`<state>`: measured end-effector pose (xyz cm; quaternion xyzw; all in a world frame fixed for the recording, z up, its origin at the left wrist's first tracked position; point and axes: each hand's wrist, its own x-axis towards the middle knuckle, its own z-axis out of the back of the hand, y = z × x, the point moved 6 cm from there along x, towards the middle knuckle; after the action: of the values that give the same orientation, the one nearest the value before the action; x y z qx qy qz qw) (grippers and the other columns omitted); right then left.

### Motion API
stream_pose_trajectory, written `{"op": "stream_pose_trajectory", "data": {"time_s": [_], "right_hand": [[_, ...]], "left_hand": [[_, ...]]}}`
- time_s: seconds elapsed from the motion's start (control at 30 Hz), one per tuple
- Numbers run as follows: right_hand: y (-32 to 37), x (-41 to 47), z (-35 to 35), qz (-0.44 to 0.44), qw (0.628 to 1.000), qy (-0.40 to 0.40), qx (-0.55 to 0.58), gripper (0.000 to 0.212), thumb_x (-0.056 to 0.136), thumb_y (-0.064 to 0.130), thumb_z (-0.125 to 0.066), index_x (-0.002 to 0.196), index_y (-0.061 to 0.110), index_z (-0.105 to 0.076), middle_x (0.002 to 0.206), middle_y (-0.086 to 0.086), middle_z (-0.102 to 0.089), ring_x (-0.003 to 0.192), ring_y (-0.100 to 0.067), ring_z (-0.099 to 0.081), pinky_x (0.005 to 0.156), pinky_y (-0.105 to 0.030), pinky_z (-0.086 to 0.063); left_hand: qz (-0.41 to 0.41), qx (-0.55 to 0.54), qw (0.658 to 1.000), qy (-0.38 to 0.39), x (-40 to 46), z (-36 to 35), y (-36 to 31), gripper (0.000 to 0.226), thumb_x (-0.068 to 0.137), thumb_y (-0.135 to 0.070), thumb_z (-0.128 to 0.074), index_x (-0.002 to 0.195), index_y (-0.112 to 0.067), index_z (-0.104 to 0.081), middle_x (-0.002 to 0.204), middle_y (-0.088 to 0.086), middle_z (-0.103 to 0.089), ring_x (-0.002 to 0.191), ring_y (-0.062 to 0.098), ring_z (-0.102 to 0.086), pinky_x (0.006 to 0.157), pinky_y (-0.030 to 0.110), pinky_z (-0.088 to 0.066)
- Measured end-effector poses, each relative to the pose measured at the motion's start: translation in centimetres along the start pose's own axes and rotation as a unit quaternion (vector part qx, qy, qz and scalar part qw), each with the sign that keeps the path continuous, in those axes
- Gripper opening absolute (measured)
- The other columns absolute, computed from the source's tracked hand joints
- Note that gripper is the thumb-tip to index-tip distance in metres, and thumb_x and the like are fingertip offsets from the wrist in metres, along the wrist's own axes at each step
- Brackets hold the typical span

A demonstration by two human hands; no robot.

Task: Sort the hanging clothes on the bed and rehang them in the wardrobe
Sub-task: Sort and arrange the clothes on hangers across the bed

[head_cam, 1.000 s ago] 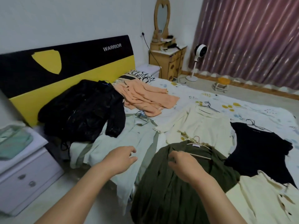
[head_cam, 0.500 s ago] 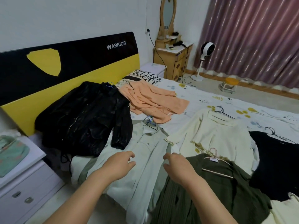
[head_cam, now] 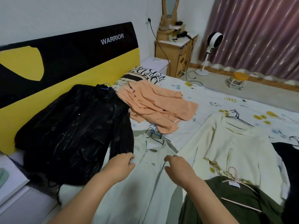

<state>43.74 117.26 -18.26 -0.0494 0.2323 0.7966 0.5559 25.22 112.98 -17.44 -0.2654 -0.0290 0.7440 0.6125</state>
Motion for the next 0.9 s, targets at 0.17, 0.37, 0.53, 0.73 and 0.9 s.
{"op": "stream_pose_trajectory", "data": {"time_s": [0.17,0.37,0.53,0.73,0.9], "right_hand": [[-0.3,6.1,-1.6,-0.049,0.999,0.012,-0.011,0.041,0.094,0.017,-0.040,0.135,0.014,-0.042,0.130,-0.010,-0.048,0.120,-0.029,-0.044,0.094,-0.035,-0.042],[-1.4,13.8,-5.4,-0.140,0.989,0.036,0.015,0.050,0.093,0.016,-0.041,0.142,0.015,-0.029,0.138,-0.010,-0.038,0.125,-0.029,-0.040,0.097,-0.034,-0.039],[-2.6,20.4,-9.1,-0.189,0.981,0.041,0.028,0.058,0.094,0.019,-0.042,0.146,0.017,-0.017,0.147,-0.011,-0.025,0.131,-0.030,-0.032,0.101,-0.035,-0.036],[-5.2,26.7,-13.0,-0.231,0.972,0.036,0.038,0.064,0.099,0.028,-0.036,0.151,0.019,0.002,0.157,-0.013,-0.003,0.143,-0.029,-0.015,0.110,-0.039,-0.025],[-8.0,31.1,-15.2,-0.270,0.962,0.009,0.030,0.064,0.099,0.028,-0.035,0.150,0.021,0.003,0.158,-0.011,0.006,0.146,-0.028,-0.003,0.115,-0.041,-0.018]], "left_hand": [[-0.017,-0.002,0.999,0.031,7.2,-0.2,2.3,0.038,0.097,-0.030,-0.043,0.134,-0.022,-0.044,0.131,-0.001,-0.051,0.117,0.016,-0.051,0.097,0.029,-0.043],[-0.057,0.029,0.994,0.086,16.7,-0.9,5.6,0.039,0.097,-0.029,-0.042,0.135,-0.021,-0.042,0.133,0.000,-0.048,0.121,0.019,-0.048,0.099,0.031,-0.041],[-0.077,0.062,0.989,0.109,24.2,-2.8,8.2,0.042,0.097,-0.026,-0.041,0.138,-0.018,-0.035,0.139,0.003,-0.042,0.125,0.022,-0.041,0.102,0.035,-0.039],[-0.104,0.079,0.983,0.127,30.8,-7.3,9.3,0.050,0.097,-0.021,-0.039,0.144,-0.014,-0.023,0.150,0.004,-0.027,0.134,0.023,-0.028,0.110,0.031,-0.027],[-0.098,0.081,0.980,0.155,35.0,-11.4,9.7,0.062,0.098,-0.019,-0.038,0.149,-0.013,-0.003,0.157,0.009,0.001,0.145,0.025,-0.005,0.115,0.029,-0.011]]}}
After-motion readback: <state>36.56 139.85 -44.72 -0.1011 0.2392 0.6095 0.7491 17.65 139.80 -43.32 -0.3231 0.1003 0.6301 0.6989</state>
